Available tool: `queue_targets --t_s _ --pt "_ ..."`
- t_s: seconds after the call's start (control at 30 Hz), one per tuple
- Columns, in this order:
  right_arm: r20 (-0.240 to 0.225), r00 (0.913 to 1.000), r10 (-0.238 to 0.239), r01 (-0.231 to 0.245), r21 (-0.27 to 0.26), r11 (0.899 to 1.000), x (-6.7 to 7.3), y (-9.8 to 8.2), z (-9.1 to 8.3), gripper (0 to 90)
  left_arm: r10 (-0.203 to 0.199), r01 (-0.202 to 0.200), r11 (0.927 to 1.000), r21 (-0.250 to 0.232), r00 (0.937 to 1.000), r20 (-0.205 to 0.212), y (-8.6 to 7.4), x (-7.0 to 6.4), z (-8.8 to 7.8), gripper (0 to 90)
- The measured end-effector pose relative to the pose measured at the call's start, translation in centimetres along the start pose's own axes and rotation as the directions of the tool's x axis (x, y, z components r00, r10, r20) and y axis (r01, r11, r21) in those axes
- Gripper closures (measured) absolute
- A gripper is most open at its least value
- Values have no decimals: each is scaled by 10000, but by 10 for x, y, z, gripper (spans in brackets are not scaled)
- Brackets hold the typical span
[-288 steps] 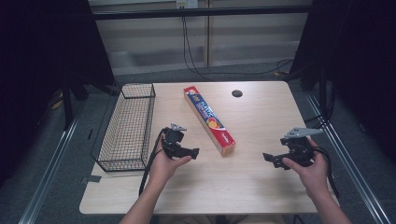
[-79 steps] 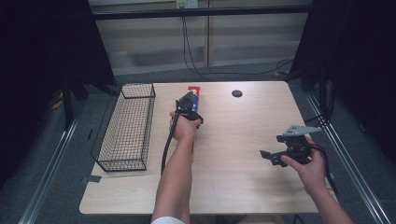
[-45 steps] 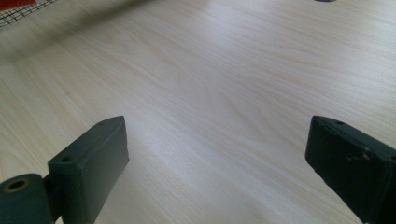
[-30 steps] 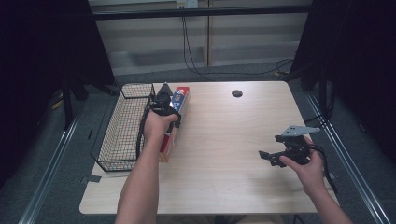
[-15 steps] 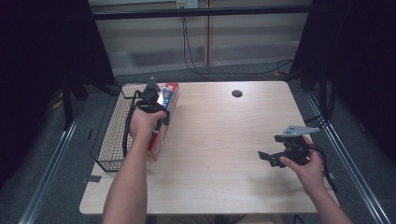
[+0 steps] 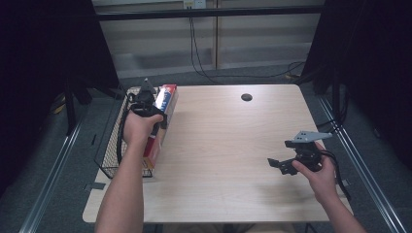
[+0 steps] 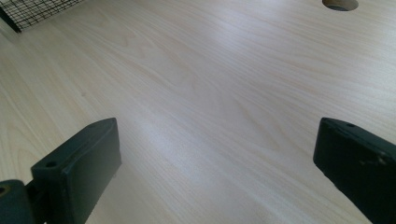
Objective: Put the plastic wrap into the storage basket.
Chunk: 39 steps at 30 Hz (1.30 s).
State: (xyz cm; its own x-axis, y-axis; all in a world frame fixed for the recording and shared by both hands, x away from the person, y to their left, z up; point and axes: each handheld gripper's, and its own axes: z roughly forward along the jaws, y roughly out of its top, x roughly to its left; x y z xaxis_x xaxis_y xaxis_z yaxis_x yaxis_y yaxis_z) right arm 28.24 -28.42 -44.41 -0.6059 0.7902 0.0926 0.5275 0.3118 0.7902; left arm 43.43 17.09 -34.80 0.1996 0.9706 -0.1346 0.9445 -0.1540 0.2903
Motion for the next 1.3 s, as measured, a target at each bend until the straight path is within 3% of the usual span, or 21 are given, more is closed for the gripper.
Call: queue_targets --t_s 0.37,0.5,0.67,0.7,0.8,0.9,0.93,1.3 --pt "-137 9999 -72 72 -16 10000 0 0 0 0 -314 314 9995 -31 9995 -96 -5 12 -12 420" --pt "-210 9997 -81 81 -2 10000 1 0 1 0 -596 595 9982 -47 9982 -83 -7 15 -15 420" --pt "-209 9997 -82 82 -21 10000 1 0 1 0 -596 594 9982 -79 9980 -222 -9 20 -20 420" --pt "-209 9998 -79 79 -19 10000 1 0 1 0 -769 768 9970 -88 9969 -156 -9 20 -20 420" --pt "-188 9998 -91 90 -33 10000 1 0 1 0 -610 608 9981 -77 9978 -250 -10 24 -23 420" --pt "-175 9998 -112 112 -11 9999 1 0 2 0 -817 815 9966 -100 9963 -267 -12 26 -24 420" --pt "-171 9998 -119 119 -15 9999 1 0 2 0 -659 657 9978 -67 9972 -350 -12 28 -24 420" --pt "-146 9998 -137 137 -8 9999 1 0 2 0 -1037 1032 9946 -130 9933 -502 -17 39 -25 419"
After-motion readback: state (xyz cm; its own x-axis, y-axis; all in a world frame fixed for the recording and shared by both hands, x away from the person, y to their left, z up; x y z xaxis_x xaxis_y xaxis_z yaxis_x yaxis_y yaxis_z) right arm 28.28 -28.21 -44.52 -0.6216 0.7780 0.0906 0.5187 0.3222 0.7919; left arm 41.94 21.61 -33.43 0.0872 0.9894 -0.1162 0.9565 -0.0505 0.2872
